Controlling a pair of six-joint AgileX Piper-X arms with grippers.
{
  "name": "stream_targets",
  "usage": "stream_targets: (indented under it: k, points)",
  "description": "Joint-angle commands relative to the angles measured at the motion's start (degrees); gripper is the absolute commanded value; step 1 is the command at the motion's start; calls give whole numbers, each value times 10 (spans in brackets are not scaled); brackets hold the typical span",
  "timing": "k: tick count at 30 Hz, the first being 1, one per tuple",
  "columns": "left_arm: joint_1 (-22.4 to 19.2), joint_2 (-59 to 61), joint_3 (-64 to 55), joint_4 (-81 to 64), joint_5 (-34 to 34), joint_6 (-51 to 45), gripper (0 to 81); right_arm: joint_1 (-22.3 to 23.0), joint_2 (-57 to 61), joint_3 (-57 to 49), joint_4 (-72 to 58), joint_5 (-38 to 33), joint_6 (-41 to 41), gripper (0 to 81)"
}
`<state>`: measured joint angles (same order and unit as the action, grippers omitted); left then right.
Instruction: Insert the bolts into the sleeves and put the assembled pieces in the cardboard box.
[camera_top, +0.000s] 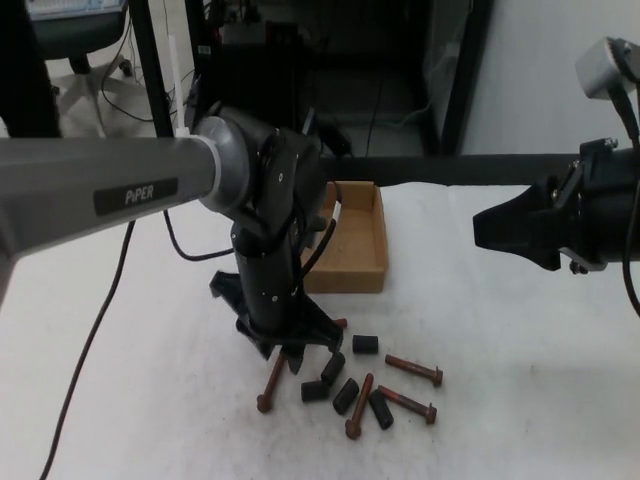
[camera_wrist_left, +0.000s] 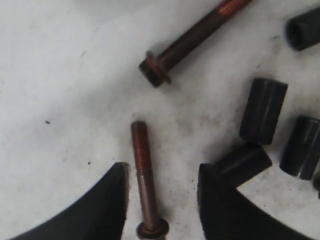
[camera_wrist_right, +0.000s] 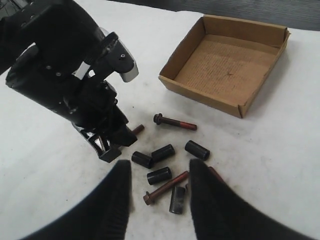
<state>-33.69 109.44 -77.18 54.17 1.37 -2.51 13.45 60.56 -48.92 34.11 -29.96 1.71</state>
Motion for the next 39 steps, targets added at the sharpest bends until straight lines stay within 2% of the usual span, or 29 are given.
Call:
stream_targets:
  k: [1, 5, 9, 15, 18, 20, 24, 28, 33, 39]
  points:
    - [-1, -2, -7, -17, 0, 94, 412, 0, -1, -7, 8, -3, -4, 363]
    - [-1, -2, -8, -51, 0, 233, 412, 0, -1, -7, 10, -3, -17, 363]
    - [-1, -2, -7, -100, 0, 314, 412, 0, -1, -7, 26, -3, -35, 363]
    - [-9, -2, -7, -163, 13, 407, 412, 0, -1, -7, 47, -3, -61, 363]
    - [-11, -2, -7, -161, 19, 411, 412, 0, -1, -7, 47, 1, -60, 363]
    - [-11, -2, -7, -147, 12, 393, 412, -1, -1, -7, 47, 1, -60, 363]
    - [-11, -2, -7, -93, -57, 209, 412, -3, -1, -7, 46, 1, -65, 363]
    - [-11, -2, -7, 9, -64, 87, 412, -10, -1, -7, 46, 5, -65, 363]
    - [-11, -2, -7, 72, -64, 4, 412, -14, -1, -7, 46, 5, -65, 363]
    - [-11, -2, -4, 73, -45, -35, 412, -14, -1, -7, 46, 5, -65, 363]
